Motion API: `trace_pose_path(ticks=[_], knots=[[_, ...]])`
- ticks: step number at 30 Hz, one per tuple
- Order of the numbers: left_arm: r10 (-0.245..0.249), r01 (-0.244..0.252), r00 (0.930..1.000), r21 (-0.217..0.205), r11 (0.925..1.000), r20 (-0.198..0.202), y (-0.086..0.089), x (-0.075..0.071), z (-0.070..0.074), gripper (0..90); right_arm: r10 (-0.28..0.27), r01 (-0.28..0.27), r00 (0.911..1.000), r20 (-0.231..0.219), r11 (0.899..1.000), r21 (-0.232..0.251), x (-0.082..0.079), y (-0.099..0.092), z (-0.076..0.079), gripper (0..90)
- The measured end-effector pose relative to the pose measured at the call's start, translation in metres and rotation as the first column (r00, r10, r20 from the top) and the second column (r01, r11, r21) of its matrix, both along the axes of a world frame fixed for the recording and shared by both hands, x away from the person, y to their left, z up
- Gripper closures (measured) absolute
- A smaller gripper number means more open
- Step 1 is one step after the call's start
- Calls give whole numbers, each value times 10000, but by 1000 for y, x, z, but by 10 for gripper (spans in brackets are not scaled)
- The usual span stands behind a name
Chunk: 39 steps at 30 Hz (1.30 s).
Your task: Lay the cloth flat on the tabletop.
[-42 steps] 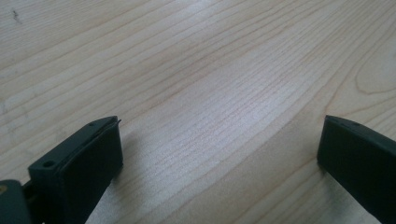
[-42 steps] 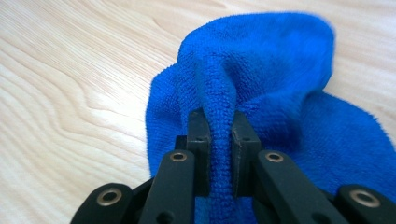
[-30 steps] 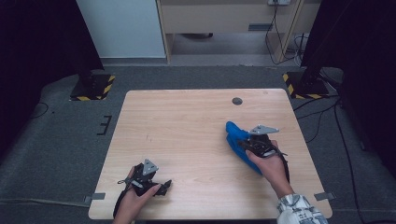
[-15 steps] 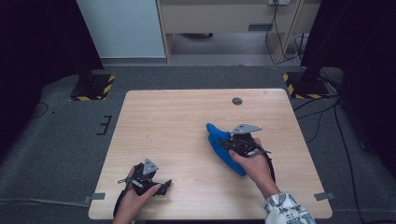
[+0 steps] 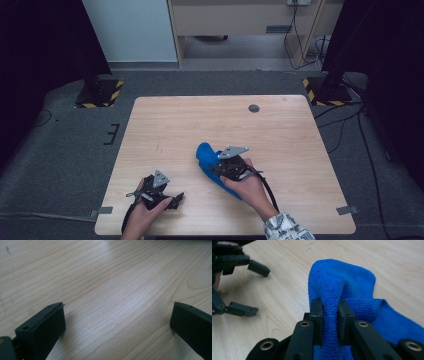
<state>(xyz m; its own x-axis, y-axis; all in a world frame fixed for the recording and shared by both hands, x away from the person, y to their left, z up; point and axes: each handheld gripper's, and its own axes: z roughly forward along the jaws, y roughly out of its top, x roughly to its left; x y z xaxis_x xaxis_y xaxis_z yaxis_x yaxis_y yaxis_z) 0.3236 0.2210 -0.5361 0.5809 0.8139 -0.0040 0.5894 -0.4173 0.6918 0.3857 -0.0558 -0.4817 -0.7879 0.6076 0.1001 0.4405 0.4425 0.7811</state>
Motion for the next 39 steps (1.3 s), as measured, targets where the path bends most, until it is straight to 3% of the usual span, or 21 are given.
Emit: trace_pose_path(ticks=[2,3,4,5,6,8,10,12,16,19,20,21,24,26,30,39], knots=[[-1,1,10000,-4,10000,0,0,0,0,0,133,-134,9999,-61,9998,-142,-2,5,-6,721],[-7,7,10000,-2,10000,3,0,0,0,0,158,-162,9997,-167,9995,-254,-3,7,-9,641],[-17,17,10000,-1,10000,4,0,0,0,0,166,-186,9986,-493,9990,-396,-2,10,-16,437],[-22,22,10000,1,10000,2,0,0,0,0,156,-185,9981,-588,9986,-500,-1,10,-17,360],[-22,22,10000,1,10000,2,0,0,0,0,156,-185,9981,-588,9986,-500,-1,10,-17,360],[-29,29,10000,8,10000,-7,0,0,0,0,126,-148,9981,-604,9993,-357,-2,8,-16,251],[-39,39,10000,18,10000,-28,0,0,0,0,104,-102,9994,-327,9999,38,-4,1,-3,173],[-50,50,10000,27,10000,-52,0,0,1,0,82,-79,9996,-258,9999,127,-4,-2,0,165],[-113,114,9998,69,9999,-146,-1,1,2,0,-198,200,9998,-72,9993,326,-1,-20,11,181],[-44,43,9997,-34,10000,-220,0,1,3,13,-474,479,9988,-122,9981,401,0,-38,10,298],[-17,13,9997,-153,9999,-264,0,2,4,38,-606,615,9978,-267,9976,306,1,-49,6,380],[-8,2,9995,-209,9998,-308,1,2,5,38,-606,615,9978,-267,9976,306,1,-49,6,380],[94,-98,9998,-240,9997,-191,2,2,7,43,-852,852,9958,-339,9964,-13,-1,-67,-5,514],[128,-130,9999,-259,9996,-87,3,2,9,45,-1023,1020,9942,-332,9947,-90,-3,-73,-10,550],[258,-255,9996,-220,9994,121,6,2,11,47,-1334,1336,9901,-432,9910,20,-7,-87,-17,614],[483,-472,9983,-338,9983,327,9,2,15,49,-1431,1433,9876,-645,9897,-13,-16,-103,-30,637]])
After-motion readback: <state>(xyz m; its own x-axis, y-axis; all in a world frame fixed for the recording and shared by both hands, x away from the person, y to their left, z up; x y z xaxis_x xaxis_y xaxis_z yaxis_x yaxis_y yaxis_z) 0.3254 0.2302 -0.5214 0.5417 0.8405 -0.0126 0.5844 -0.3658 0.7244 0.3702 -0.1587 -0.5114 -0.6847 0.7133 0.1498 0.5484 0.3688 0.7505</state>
